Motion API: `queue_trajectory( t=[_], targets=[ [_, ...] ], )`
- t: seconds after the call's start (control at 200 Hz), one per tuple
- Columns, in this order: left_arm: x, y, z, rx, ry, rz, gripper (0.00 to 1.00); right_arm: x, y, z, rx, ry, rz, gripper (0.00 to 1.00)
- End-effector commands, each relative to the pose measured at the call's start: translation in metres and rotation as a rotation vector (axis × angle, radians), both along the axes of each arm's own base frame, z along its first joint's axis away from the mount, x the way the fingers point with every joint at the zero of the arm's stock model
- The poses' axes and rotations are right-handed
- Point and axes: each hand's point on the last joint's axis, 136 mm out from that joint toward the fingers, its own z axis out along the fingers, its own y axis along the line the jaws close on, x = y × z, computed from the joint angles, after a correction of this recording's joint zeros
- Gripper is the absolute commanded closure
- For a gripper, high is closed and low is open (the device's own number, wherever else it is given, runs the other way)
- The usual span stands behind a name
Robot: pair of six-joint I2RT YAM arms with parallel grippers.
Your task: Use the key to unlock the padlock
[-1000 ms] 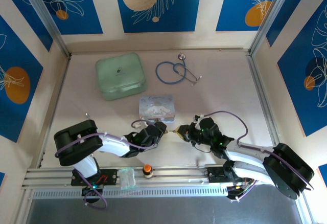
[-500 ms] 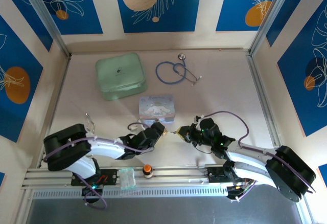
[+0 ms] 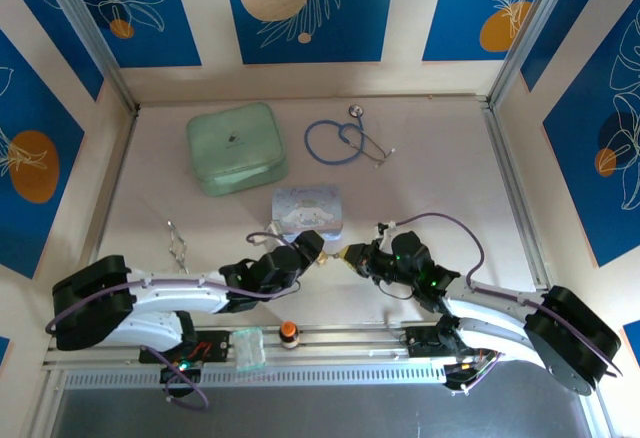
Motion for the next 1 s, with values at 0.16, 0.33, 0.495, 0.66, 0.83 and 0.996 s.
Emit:
queue_trajectory(
  t=[0.16, 0.33, 0.495, 0.66, 0.83, 0.996],
  targets=[
    [-0.007, -0.027, 0.007, -0.105, 0.014, -0.04, 0.46, 0.006, 0.01, 0.039, 0.078, -0.117, -0.001, 1.0],
    [-0.007, -0.034, 0.007, -0.15, 0.02, -0.041, 0.64, 0.005, 0.011, 0.039, 0.073, -0.118, 0.005, 1.0],
    [-0.005, -0.034, 0.01, -0.153, 0.015, -0.033, 0.79, 0.005, 0.01, 0.037, 0.072, -0.115, 0.001, 1.0],
    [-0.006, -0.034, 0.009, -0.165, 0.02, -0.031, 0.96, 0.004, 0.01, 0.036, 0.071, -0.114, 0.003, 1.0],
    [-0.007, -0.038, 0.01, -0.153, 0.015, -0.05, 1.0, 0.002, 0.012, 0.037, 0.067, -0.124, 0.022, 1.0],
    [-0.004, -0.038, 0.026, -0.082, -0.084, -0.107, 1.0, 0.007, 0.002, 0.038, 0.021, -0.125, 0.063, 0.29]
  ],
)
